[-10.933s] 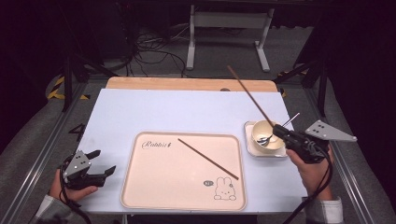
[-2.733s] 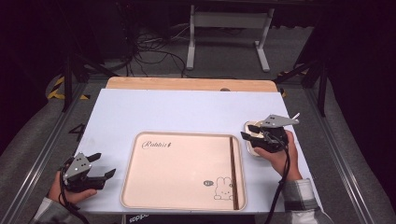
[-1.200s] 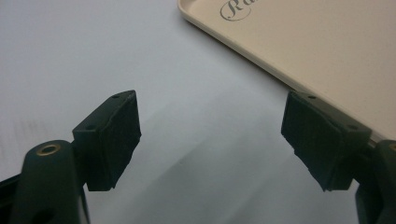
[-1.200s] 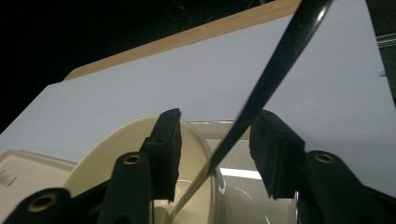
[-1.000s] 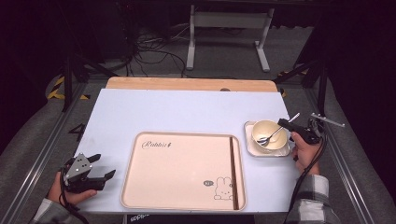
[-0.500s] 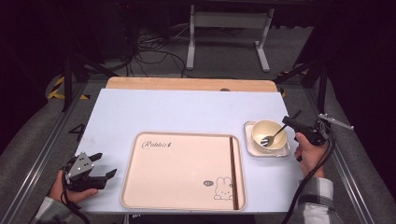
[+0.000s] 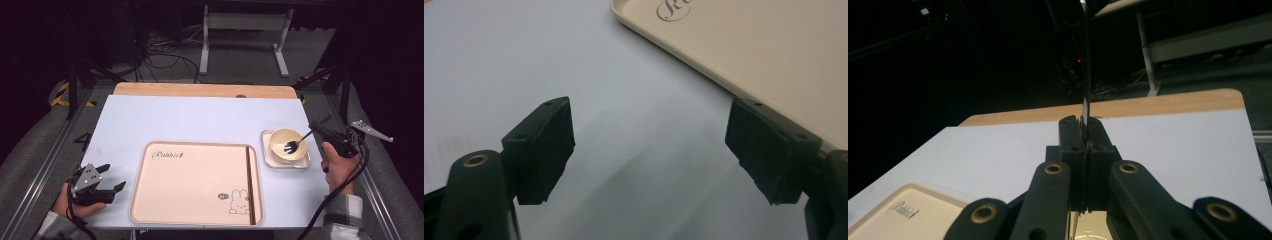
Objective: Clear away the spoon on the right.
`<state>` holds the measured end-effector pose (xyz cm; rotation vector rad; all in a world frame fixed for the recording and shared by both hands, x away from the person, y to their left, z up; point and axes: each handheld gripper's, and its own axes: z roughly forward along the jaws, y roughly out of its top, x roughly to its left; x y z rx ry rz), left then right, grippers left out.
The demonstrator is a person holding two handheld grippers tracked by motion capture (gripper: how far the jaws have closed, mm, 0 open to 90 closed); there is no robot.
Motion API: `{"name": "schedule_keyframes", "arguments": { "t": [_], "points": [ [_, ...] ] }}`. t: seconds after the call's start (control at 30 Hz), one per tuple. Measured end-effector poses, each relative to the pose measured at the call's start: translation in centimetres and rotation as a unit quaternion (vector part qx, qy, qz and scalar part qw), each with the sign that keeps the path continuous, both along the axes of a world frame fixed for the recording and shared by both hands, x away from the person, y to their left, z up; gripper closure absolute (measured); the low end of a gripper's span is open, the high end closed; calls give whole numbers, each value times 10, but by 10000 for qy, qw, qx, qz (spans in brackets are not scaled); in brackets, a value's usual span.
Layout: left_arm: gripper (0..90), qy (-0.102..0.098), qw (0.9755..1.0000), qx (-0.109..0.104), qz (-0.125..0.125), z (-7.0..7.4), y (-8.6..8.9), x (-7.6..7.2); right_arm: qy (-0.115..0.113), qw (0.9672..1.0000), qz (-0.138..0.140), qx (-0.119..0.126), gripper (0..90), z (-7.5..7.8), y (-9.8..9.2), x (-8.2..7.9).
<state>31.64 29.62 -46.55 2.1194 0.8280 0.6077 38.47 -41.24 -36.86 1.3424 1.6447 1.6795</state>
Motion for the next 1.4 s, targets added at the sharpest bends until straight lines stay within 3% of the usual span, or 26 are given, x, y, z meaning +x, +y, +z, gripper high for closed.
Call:
{"name": "schedule_keyframes", "arguments": {
  "t": [0.2, 0.6, 0.8, 1.23, 1.27, 1.37, 1.4],
  "points": [
    [204, 4, 10000, 1, -2, 0, 0, 0, -295, 9995, 140, 9, 899, 16, 9, -9],
    [204, -15, 10000, 13, 9, 0, 0, 0, -477, 9956, 798, -105, 898, 32, 43, -19],
    [201, -13, 10000, 10, 24, 0, 0, -1, -489, 9909, 1219, -285, 898, 36, 64, -22],
    [199, -15, 10000, 10, 13, 0, 1, -1, -222, 9787, 1943, -631, 898, 29, 101, -20],
    [199, -15, 10000, 13, 9, 0, 1, -1, -178, 9766, 2036, -672, 898, 28, 107, -20],
    [198, -14, 10000, 16, 9, 0, 1, -1, -153, 9750, 2107, -695, 897, 26, 111, -20],
    [198, -12, 10000, 19, 9, 0, 1, -1, -110, 9729, 2199, -708, 898, 25, 115, -20]
  ]
}}
